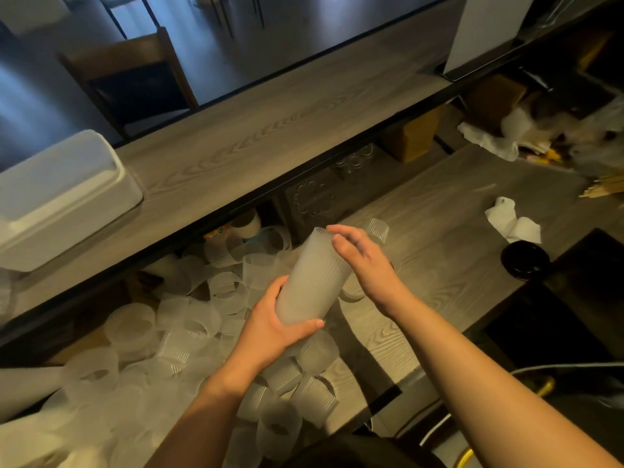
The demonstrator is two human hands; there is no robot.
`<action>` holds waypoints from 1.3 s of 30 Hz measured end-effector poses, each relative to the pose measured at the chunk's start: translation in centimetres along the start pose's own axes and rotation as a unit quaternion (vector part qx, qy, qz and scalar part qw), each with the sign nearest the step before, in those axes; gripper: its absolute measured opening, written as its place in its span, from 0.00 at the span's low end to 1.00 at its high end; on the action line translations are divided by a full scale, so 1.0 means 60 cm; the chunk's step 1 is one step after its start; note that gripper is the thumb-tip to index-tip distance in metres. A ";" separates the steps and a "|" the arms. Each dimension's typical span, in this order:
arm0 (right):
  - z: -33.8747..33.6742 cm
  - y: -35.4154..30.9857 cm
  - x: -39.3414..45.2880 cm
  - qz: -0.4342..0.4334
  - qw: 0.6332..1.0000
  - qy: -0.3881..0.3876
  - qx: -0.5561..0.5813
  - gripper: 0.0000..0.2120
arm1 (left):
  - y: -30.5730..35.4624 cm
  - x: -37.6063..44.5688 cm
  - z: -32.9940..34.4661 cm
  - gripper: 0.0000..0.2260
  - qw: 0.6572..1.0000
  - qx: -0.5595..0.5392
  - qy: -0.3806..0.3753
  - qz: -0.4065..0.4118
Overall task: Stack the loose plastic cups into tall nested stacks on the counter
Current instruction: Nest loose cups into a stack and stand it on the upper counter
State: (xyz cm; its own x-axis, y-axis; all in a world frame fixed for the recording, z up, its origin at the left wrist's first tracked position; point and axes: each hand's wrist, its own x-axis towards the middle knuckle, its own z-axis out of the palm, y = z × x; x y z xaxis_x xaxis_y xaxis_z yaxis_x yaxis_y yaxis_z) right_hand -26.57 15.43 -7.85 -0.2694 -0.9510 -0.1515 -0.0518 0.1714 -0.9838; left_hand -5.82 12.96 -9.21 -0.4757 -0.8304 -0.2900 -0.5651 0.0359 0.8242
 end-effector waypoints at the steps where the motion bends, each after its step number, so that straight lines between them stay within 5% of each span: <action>1: -0.002 0.004 0.003 0.005 1.000 -0.011 0.002 0.35 | -0.001 -0.001 0.000 0.40 1.000 0.001 0.000 -0.001; 4: -0.013 0.027 0.015 0.024 0.999 -0.009 0.035 0.33 | -0.003 0.001 -0.001 0.40 1.000 -0.011 0.002 -0.014; 7: -0.035 0.080 0.029 0.054 0.990 0.116 0.066 0.28 | -0.001 0.002 -0.002 0.37 0.999 -0.026 0.015 -0.024; 11: -0.082 0.170 0.027 0.069 0.977 0.198 -0.048 0.33 | -0.010 0.003 -0.002 0.37 0.999 -0.029 0.025 -0.033; 19: -0.132 0.276 0.045 0.189 0.952 0.133 -0.199 0.52 | -0.025 -0.006 0.004 0.40 0.997 -0.051 0.030 -0.060; 25: -0.146 0.284 0.055 0.195 0.961 0.104 -0.164 0.56 | -0.026 -0.009 0.004 0.37 0.995 -0.069 0.032 -0.072; 33: -0.149 0.272 0.069 0.134 0.960 0.035 -0.244 0.45 | -0.028 -0.015 0.003 0.35 0.992 -0.075 0.058 -0.077; 39: -0.143 0.249 0.040 0.139 0.973 0.112 -0.145 0.36 | -0.023 -0.019 0.007 0.36 0.994 -0.065 0.052 -0.065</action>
State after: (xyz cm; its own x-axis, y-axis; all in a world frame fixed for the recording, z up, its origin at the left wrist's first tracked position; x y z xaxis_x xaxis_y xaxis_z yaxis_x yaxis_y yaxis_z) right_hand -36.26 17.89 -22.08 -0.5129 -0.7829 -0.3521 -0.2078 0.5112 -0.8340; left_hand -4.78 14.06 -10.23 -0.3288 -0.8762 -0.3523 -0.5218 -0.1424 0.8411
